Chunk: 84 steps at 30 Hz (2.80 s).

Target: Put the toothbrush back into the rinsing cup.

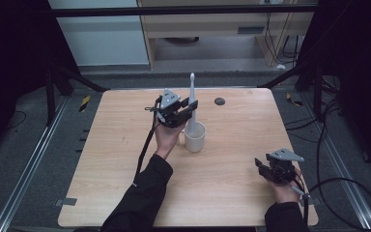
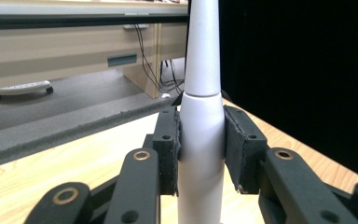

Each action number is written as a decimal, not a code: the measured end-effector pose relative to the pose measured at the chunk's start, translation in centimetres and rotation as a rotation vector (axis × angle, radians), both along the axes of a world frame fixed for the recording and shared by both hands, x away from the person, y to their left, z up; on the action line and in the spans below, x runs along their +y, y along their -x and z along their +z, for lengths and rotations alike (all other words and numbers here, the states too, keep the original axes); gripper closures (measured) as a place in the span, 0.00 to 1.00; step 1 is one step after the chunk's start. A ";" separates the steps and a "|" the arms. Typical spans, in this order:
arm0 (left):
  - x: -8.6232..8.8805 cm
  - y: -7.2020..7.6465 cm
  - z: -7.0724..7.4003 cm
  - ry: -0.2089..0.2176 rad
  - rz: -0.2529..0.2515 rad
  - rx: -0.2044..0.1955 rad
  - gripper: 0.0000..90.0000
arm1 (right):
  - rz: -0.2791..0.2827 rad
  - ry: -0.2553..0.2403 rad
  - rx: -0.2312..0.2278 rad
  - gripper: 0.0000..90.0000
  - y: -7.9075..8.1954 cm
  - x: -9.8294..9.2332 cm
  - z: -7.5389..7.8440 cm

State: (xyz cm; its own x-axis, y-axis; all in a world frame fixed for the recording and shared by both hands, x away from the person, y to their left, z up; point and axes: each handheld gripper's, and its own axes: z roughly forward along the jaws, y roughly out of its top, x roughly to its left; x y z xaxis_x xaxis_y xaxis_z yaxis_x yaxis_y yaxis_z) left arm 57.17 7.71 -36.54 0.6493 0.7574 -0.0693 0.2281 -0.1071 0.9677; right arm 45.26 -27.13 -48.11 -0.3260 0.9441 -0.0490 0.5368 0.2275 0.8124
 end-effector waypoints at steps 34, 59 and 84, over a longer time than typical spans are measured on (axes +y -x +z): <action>-1.2 -0.5 -5.8 -0.101 -0.013 0.142 0.74 | -0.002 0.003 0.002 0.55 0.0 0.0 0.0; -0.1 0.5 -5.3 -0.141 -0.030 0.132 0.67 | -0.005 0.005 0.000 0.54 0.1 0.0 0.0; 13.3 7.7 -5.8 -0.249 0.127 0.176 0.37 | -0.031 -0.009 -0.034 0.35 0.9 -0.1 0.2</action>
State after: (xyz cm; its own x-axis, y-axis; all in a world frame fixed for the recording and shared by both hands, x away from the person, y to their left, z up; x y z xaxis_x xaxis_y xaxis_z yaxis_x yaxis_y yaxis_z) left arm 49.45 20.98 -42.38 0.5435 0.8391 0.0248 0.4165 -0.2951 0.8599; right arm 44.36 -27.21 -47.87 -0.2947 0.9542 -0.0510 0.5159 0.2038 0.8321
